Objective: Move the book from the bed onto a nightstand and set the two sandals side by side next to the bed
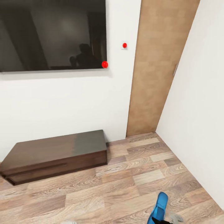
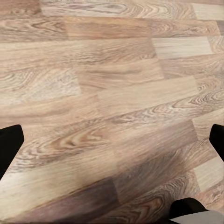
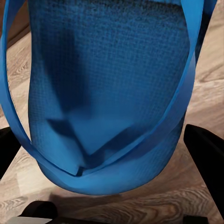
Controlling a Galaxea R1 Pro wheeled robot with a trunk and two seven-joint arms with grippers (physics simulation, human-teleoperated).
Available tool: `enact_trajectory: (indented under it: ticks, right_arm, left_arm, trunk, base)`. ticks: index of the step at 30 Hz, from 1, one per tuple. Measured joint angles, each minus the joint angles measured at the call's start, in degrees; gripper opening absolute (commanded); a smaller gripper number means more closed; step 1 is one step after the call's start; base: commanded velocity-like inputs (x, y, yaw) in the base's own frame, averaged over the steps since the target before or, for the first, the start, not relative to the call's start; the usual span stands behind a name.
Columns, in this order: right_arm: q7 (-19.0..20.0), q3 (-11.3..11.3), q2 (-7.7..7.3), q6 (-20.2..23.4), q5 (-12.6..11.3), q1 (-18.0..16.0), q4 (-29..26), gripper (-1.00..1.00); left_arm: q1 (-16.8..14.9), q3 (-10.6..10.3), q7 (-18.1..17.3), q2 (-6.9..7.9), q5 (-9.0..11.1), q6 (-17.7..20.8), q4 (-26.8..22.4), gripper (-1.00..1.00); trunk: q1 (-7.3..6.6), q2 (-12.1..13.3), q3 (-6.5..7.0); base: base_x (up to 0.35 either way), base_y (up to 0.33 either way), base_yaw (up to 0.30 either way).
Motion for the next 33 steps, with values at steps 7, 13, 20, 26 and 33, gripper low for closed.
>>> enact_trajectory:
  ticks: [7, 13, 20, 26, 33]
  right_arm:
    - [0.1, 0.0, 0.0, 0.0, 0.0, 0.0, 0.0, -1.0]
    - [0.1, 0.0, 0.02, 0.0, 0.0, 0.0, 0.0, -1.0]
    - [0.1, 0.0, 0.03, 0.0, 0.0, 0.0, 0.0, -1.0]
    - [0.1, 0.0, 0.0, 0.0, 0.0, 0.0, 0.0, -1.0]
    - [0.1, 0.0, 0.02, 0.0, 0.0, 0.0, 0.0, -1.0]
  left_arm:
    - [0.0, 0.0, 0.0, -0.05, 0.0, 0.0, 0.0, 1.0]
    - [0.0, 0.0, 0.0, -0.05, 0.0, 0.0, 0.0, 1.0]
    - [0.0, -0.1, 0.0, -0.18, 0.0, 0.0, 0.0, 1.0]
    - [0.0, -0.1, 0.1, -0.36, 0.0, -0.1, 0.0, 1.0]
    - [0.0, -0.1, 0.1, -0.37, 0.0, 0.0, 0.0, 1.0]
  trunk:
    - [0.0, 0.0, 0.0]
    - [0.0, 0.0, 0.0]
    - [0.0, 0.0, 0.0]
    - [0.0, 0.0, 0.0]
    - [0.0, 0.0, 0.0]
  base:
    - [0.0, 0.0, 0.287]
    - [0.0, 0.0, 0.287]
    - [0.0, 0.0, 0.287]
    - [0.0, 0.0, 0.287]
    - [0.0, 0.0, 0.288]
